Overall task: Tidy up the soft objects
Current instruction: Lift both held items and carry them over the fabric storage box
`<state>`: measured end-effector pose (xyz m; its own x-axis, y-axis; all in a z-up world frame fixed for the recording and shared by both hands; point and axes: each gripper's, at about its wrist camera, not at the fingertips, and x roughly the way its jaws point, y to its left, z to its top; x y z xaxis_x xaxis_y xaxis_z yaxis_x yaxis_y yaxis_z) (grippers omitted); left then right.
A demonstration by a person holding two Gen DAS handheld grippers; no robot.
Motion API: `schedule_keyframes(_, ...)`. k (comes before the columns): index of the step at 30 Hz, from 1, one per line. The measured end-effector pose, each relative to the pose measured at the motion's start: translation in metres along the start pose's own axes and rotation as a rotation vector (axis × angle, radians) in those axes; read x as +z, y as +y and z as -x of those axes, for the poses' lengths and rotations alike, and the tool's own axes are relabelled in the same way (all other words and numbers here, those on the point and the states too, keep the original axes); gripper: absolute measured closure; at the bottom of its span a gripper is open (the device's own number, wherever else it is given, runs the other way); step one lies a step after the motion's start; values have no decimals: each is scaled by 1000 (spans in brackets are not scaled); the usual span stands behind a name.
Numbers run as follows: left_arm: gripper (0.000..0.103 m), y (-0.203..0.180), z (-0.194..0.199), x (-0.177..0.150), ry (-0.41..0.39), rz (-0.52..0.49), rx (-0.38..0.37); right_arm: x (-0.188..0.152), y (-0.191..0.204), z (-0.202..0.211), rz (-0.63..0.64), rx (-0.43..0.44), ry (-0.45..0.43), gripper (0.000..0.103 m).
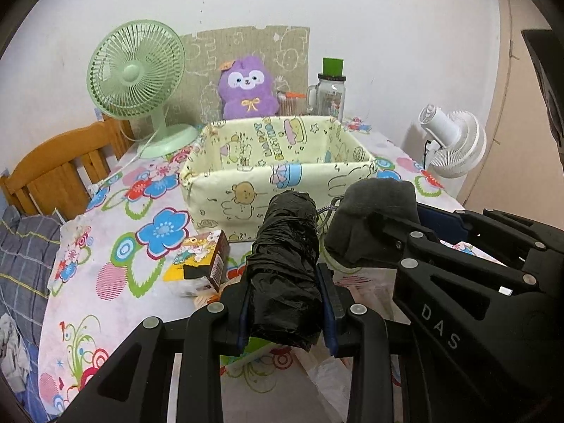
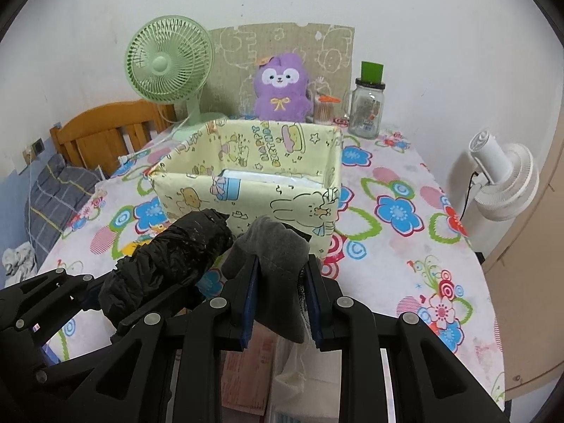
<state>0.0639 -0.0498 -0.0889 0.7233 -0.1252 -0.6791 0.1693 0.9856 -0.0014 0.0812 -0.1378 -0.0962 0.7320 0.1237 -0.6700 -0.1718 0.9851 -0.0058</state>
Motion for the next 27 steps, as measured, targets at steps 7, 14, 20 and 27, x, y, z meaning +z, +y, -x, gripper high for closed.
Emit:
schedule_keyframes(7, 71, 1, 17, 7, -42, -7, 14, 6, -1, 17, -8, 3, -30, 76)
schedule_keyframes(14, 71, 1, 32, 18, -84, -12, 17, 16, 1, 34, -4, -3, -63, 76)
schedule_keyframes(20, 71, 1, 39, 27, -109, -13, 15, 26, 3, 45, 2, -12, -89, 76)
schedule_keyframes(27, 71, 2, 42, 36, -124, -17, 12, 36, 2, 49, -4, -17, -102, 76)
